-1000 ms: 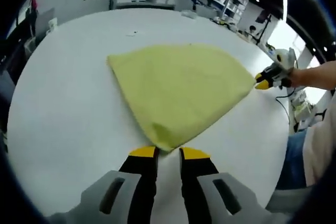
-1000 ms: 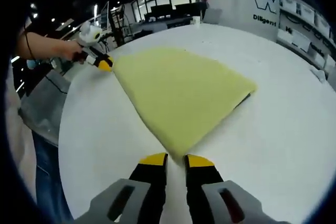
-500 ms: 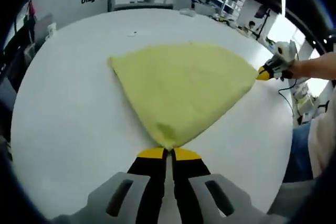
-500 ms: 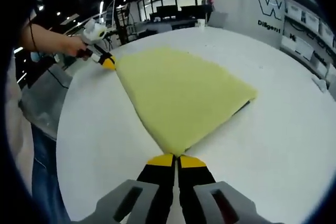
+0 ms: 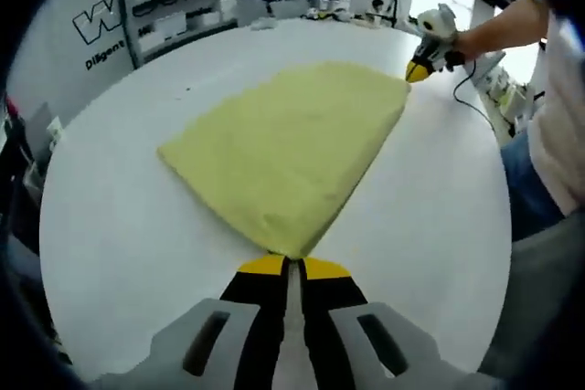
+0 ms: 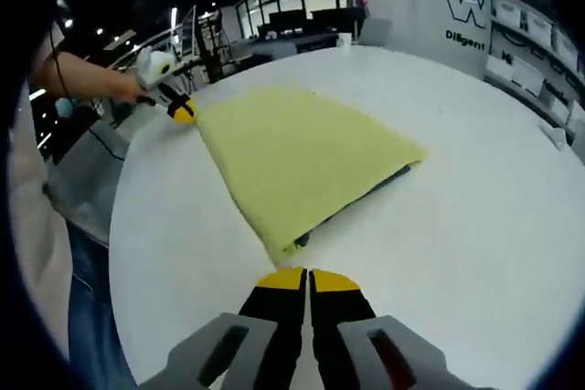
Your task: Fold the garment on the visible template until the final outline fits inside the template.
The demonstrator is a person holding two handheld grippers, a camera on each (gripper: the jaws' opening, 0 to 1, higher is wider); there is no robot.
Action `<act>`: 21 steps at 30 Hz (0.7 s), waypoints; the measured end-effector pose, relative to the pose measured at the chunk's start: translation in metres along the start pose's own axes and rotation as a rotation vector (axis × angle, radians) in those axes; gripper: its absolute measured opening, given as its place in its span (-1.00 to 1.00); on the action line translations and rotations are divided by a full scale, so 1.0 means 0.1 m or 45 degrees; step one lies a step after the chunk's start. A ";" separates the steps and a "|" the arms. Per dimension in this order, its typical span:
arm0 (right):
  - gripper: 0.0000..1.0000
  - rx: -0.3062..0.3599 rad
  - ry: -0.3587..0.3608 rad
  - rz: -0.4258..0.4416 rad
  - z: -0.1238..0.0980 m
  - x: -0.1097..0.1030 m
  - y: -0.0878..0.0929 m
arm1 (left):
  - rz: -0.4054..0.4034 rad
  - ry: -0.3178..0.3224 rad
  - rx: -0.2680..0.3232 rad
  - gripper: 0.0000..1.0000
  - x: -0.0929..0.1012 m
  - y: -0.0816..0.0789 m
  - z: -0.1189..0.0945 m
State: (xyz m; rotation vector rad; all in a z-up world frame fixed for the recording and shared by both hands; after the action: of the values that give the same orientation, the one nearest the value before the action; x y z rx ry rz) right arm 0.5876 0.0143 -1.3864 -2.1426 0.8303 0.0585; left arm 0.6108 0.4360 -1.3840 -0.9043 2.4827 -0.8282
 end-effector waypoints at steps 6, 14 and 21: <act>-0.69 0.017 -0.045 0.006 0.17 -0.14 -0.05 | -0.016 -0.019 -0.015 -0.97 -0.02 0.03 0.02; -0.89 0.059 -0.052 -0.026 0.26 -0.13 -0.14 | -0.037 -0.031 -0.021 -0.97 -0.01 0.04 0.01; -1.00 0.034 -0.070 -0.058 0.25 -0.12 -0.11 | -0.039 -0.036 -0.029 -0.98 -0.01 0.05 0.03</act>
State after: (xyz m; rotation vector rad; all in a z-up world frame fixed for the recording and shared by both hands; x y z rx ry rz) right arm 0.5904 0.0430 -1.3919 -2.1248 0.7460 0.0822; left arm 0.6107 0.4389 -1.3897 -0.9573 2.4647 -0.7933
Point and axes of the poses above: the point that each gripper's makers call its tool centre point, and the gripper's own axes: z roughly forward along the fingers, x roughly to its right, y roughly out of its underside, the point moved 6 cm from there along -z, roughly backward along the fingers, and after that the axes turned 11 degrees about -y, right-handed, at the moved point
